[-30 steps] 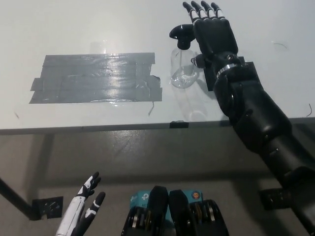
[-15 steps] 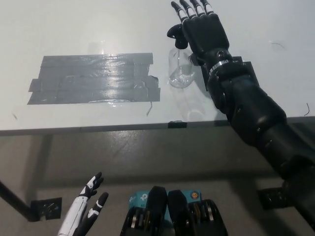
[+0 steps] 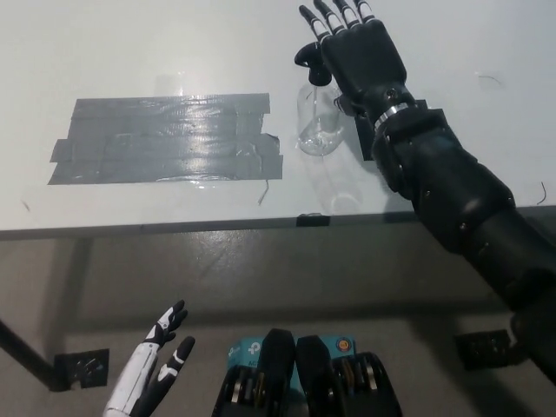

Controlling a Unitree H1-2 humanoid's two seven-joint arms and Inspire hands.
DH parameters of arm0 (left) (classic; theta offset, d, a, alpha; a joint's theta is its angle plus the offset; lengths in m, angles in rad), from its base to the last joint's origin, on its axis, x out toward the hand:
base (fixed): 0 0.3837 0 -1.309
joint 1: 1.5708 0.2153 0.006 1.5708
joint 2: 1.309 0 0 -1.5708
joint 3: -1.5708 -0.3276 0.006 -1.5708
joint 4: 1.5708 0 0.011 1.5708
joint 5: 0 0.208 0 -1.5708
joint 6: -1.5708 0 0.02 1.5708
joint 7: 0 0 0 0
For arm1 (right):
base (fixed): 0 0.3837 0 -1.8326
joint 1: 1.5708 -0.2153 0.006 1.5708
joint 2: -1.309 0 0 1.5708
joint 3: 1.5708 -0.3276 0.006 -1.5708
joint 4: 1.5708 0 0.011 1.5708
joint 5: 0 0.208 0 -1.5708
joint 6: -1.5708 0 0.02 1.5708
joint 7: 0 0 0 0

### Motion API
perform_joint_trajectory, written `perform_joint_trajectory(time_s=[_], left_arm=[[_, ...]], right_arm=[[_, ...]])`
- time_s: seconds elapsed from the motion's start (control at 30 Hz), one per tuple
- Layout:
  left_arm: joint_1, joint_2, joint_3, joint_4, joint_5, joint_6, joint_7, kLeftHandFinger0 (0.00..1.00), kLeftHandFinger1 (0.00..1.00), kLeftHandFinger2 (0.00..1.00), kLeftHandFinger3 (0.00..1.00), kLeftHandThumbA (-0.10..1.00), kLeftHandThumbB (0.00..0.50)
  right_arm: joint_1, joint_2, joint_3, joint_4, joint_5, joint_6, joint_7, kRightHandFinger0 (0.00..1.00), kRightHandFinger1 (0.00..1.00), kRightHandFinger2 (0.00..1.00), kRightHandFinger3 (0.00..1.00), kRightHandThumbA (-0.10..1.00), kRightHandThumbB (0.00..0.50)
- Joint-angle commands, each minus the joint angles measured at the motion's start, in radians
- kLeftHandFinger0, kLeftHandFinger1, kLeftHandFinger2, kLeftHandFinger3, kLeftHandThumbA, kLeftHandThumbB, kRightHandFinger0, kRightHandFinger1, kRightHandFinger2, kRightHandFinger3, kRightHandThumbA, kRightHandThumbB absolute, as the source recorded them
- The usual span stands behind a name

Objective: The robot grabs the black lid of the spray bottle on the desk and places it on the black area of the desk

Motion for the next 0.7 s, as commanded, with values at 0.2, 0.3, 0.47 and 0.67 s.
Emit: perform_joint_trajectory(time_s=[0.2, 0.3, 0.47, 0.67], left_arm=[[-0.010, 0.016, 0.001, -0.034, -0.002, -0.031, -0.015, 1.00, 1.00, 1.00, 1.00, 0.96, 0.000], [-0.012, 0.015, 0.000, -0.038, 0.002, -0.019, -0.016, 1.00, 1.00, 1.00, 1.00, 0.97, 0.000], [-0.014, 0.013, -0.001, -0.035, 0.001, -0.024, -0.015, 1.00, 1.00, 1.00, 1.00, 0.97, 0.000], [-0.015, 0.015, -0.002, -0.042, 0.007, -0.016, -0.017, 1.00, 1.00, 1.00, 1.00, 0.98, 0.000]], right_arm=[[-0.074, -0.071, -0.008, -0.164, 0.003, 0.103, 0.339, 1.00, 1.00, 1.00, 1.00, 0.88, 0.500], [-0.073, -0.084, -0.014, -0.197, 0.003, 0.118, 0.387, 1.00, 1.00, 1.00, 1.00, 0.79, 0.500], [-0.070, -0.094, -0.023, -0.220, 0.002, 0.137, 0.432, 1.00, 1.00, 1.00, 1.00, 0.80, 0.500], [-0.065, -0.082, -0.040, -0.206, 0.004, 0.135, 0.418, 1.00, 1.00, 1.00, 1.00, 0.81, 0.500]])
